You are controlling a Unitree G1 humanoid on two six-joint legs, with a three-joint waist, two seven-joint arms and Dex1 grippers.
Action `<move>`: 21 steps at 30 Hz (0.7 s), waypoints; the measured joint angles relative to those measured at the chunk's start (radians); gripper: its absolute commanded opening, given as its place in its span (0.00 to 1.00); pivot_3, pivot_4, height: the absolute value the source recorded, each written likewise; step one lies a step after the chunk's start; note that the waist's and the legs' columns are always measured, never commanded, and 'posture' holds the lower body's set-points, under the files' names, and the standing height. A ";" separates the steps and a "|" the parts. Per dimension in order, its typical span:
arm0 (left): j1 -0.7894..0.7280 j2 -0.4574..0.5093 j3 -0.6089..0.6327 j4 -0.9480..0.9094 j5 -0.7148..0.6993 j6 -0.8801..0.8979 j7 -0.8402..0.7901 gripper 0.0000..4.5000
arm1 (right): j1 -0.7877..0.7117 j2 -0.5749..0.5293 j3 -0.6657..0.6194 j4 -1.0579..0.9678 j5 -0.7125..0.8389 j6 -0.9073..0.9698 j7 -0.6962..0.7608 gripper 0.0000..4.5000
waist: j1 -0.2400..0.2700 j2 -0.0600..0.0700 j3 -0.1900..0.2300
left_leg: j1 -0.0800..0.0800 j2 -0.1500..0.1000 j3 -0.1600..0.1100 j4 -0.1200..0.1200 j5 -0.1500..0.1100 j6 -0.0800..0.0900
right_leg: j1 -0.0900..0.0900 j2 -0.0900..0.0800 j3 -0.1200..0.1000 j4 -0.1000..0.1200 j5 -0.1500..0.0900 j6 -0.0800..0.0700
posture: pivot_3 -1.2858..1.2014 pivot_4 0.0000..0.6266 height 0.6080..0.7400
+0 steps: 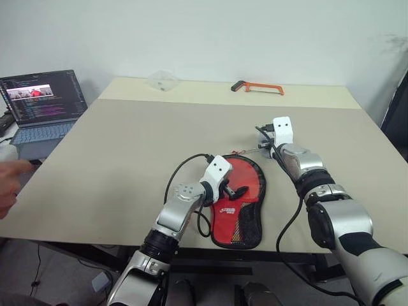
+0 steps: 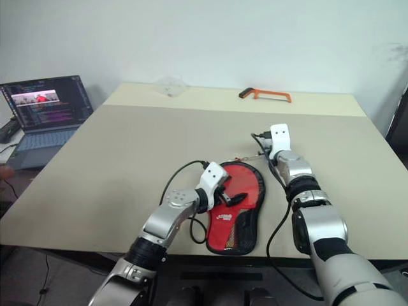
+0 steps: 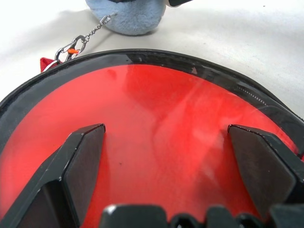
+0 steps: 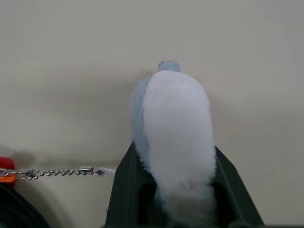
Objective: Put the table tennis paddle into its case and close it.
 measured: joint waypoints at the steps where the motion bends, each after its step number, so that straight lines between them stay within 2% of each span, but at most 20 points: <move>1: 0.000 -0.001 -0.001 0.001 -0.001 0.000 -0.001 1.00 | 0.004 -0.009 0.005 0.000 0.000 -0.001 0.003 0.10 | 0.003 0.000 0.000 | 0.000 0.000 0.000 0.000 0.000 0.000 | 0.000 0.000 0.000 0.000 0.000 0.000 | 0.52 0.24 1.00; 9: -0.001 -0.004 -0.010 0.002 -0.005 0.000 -0.003 1.00 | 0.085 -0.087 0.037 -0.106 -0.002 0.027 0.075 0.10 | 0.014 0.001 -0.001 | 0.000 -0.002 0.000 0.000 0.000 0.000 | 0.001 -0.002 -0.001 -0.001 0.000 0.001 | 0.52 0.24 1.00; 13: -0.007 -0.005 -0.011 0.013 -0.006 0.000 -0.007 1.00 | 0.178 -0.158 0.067 -0.258 -0.004 0.092 0.132 0.10 | 0.020 0.002 -0.001 | 0.000 -0.003 0.000 0.000 0.000 0.000 | 0.002 -0.004 -0.001 -0.001 0.000 0.001 | 0.52 0.24 1.00; 21: -0.021 -0.007 -0.026 0.033 -0.006 -0.002 -0.024 1.00 | 0.437 -0.337 0.120 -0.709 -0.003 0.295 0.298 0.09 | 0.034 0.005 -0.003 | 0.000 -0.008 -0.001 0.000 0.000 0.000 | 0.002 -0.008 -0.001 -0.002 -0.002 0.003 | 0.52 0.24 1.00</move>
